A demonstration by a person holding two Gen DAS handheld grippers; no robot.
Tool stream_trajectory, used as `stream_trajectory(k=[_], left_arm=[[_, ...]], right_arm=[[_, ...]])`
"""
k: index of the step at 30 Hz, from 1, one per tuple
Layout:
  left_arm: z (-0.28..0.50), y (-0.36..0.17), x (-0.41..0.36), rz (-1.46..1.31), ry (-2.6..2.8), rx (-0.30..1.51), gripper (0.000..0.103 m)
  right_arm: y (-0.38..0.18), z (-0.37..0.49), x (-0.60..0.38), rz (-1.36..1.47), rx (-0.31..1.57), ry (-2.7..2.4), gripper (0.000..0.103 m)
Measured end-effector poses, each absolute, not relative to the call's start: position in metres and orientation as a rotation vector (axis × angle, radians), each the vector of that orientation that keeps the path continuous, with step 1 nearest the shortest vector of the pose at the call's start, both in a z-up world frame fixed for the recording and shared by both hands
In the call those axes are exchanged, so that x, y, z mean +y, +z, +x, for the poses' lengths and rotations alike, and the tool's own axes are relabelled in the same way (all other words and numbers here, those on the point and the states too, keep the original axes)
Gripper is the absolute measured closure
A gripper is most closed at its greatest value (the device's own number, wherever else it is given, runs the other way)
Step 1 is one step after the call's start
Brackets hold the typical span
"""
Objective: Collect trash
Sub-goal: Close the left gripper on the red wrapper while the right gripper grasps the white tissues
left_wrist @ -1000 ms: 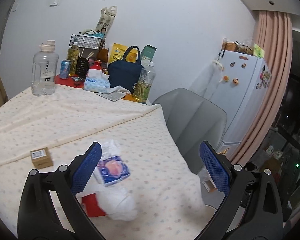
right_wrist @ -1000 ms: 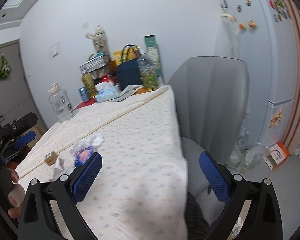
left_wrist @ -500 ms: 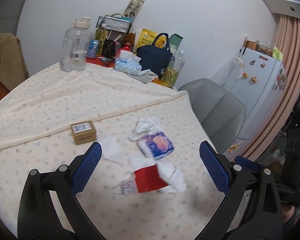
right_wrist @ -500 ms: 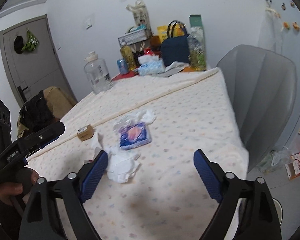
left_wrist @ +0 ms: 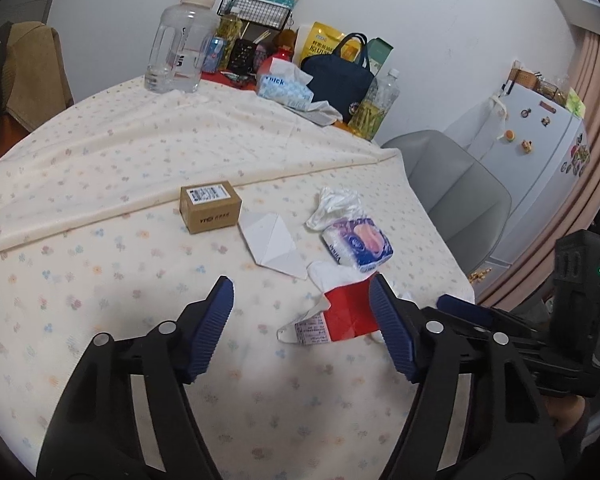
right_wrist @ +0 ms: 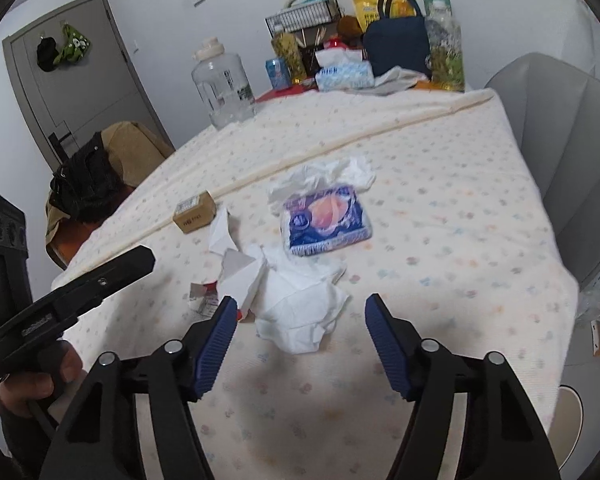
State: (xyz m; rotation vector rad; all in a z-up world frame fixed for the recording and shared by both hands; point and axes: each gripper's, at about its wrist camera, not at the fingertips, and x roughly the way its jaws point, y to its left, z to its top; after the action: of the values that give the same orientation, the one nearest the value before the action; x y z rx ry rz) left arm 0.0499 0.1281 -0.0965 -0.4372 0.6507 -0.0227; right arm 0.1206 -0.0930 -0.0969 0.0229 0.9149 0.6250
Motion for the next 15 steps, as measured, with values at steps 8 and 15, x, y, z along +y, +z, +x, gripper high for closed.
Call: stream_trajectory(k=[8,15], left_arm=[[0.067,-0.115,0.114,-0.399,-0.034,0.750,0.047],[0.080,-0.124,0.094,-0.353,-0.037,0.806,0.065]], right_arm=[[-0.108,0.119,-0.092,-0.007,0.939,0.628,0.099],[-0.095,0.119,-0.119,0.025,0.894,0.600,0.099]])
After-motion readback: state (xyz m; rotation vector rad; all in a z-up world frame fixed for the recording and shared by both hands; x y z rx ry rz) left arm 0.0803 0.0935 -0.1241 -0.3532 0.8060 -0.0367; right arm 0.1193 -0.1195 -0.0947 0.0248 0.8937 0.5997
